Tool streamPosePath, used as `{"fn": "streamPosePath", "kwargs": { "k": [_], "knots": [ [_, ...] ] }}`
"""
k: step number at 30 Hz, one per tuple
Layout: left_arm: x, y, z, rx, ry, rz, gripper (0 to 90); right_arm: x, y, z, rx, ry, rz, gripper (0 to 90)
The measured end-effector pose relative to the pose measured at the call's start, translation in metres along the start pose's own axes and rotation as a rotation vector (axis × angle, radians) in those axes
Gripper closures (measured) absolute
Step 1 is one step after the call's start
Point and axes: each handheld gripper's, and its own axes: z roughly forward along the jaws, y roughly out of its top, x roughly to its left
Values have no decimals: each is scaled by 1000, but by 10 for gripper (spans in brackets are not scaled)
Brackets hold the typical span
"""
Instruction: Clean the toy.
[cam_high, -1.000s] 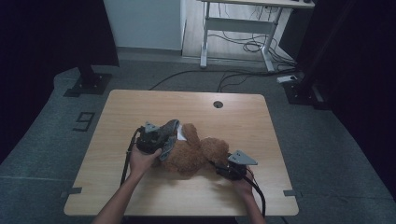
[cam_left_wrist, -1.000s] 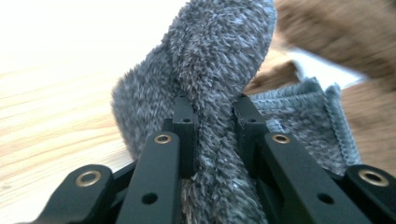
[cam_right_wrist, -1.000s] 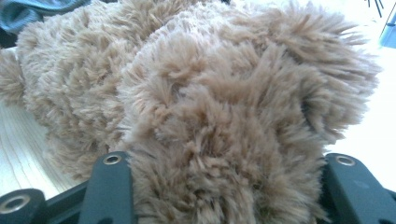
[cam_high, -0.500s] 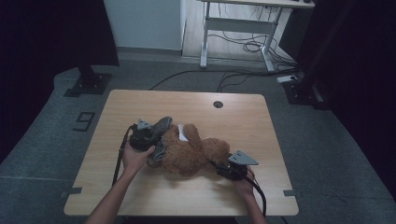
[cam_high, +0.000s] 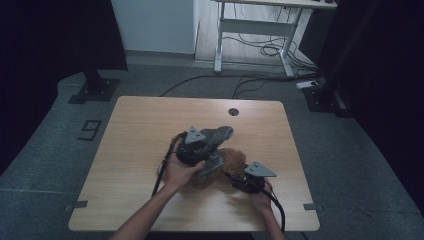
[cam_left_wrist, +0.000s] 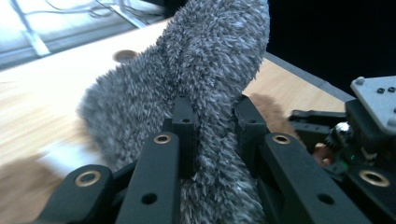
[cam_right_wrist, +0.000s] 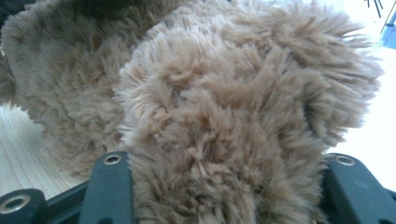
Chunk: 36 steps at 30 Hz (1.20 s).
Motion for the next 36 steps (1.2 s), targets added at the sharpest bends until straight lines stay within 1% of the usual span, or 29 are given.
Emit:
{"fn": "streamPosePath", "kwargs": {
  "k": [1,2,3,4,5,6,7,8,9,11,12,13,14,15,16,18,20,22,24,26,27,30,33,36],
  "knots": [
    [-4,1,10,11,-16,-12,742,0,0,0,1,-1,-3,434],
    [-11,0,31,43,-44,-21,741,0,0,0,-2,-3,-5,434],
    [-11,0,31,43,-44,-21,741,0,0,0,-2,-3,-5,434],
    [-16,-2,40,63,-40,-10,741,0,0,0,-2,-3,-9,434],
    [-19,-4,47,79,-25,9,740,1,0,0,1,-5,-12,434],
    [-20,-5,51,81,-12,16,738,1,0,0,4,-9,-18,434],
    [-18,-6,51,79,-16,2,738,1,0,0,9,-14,-22,434],
    [-15,-7,50,81,-22,-17,737,1,-1,0,12,-15,-20,434],
    [-12,-7,48,85,-16,-27,736,1,-1,0,10,-16,-22,434],
    [-1,-10,42,104,31,-26,737,2,0,0,10,-21,-32,435],
    [5,-13,38,109,42,-39,739,2,0,0,9,-19,-32,434],
    [12,-17,35,110,42,-60,739,2,0,0,9,-19,-32,434],
    [18,-19,31,107,32,-81,741,3,0,1,6,-18,-31,435],
    [21,-20,26,101,26,-88,743,4,1,2,4,-20,-37,435],
    [22,-20,23,99,31,-82,743,4,1,2,4,-20,-37,435],
    [21,-19,15,86,55,-52,743,4,1,2,5,-21,-34,435],
    [26,-19,7,71,82,-37,743,4,1,1,5,-21,-32,435],
    [36,-20,-2,61,100,-56,743,3,1,1,6,-19,-31,435],
    [48,-24,-9,55,129,-81,743,3,1,2,6,-18,-30,435],
    [61,-30,-15,62,154,-107,742,3,1,2,5,-19,-29,435],
    [69,-34,-17,73,168,-125,742,3,1,2,4,-18,-30,435],
    [85,-46,-18,86,180,-167,742,3,1,2,4,-18,-27,435],
    [92,-50,-15,101,210,-161,742,4,1,3,1,-19,-23,435],
    [97,-50,-11,126,246,-141,742,4,1,3,0,-21,-21,435]
  ]
}}
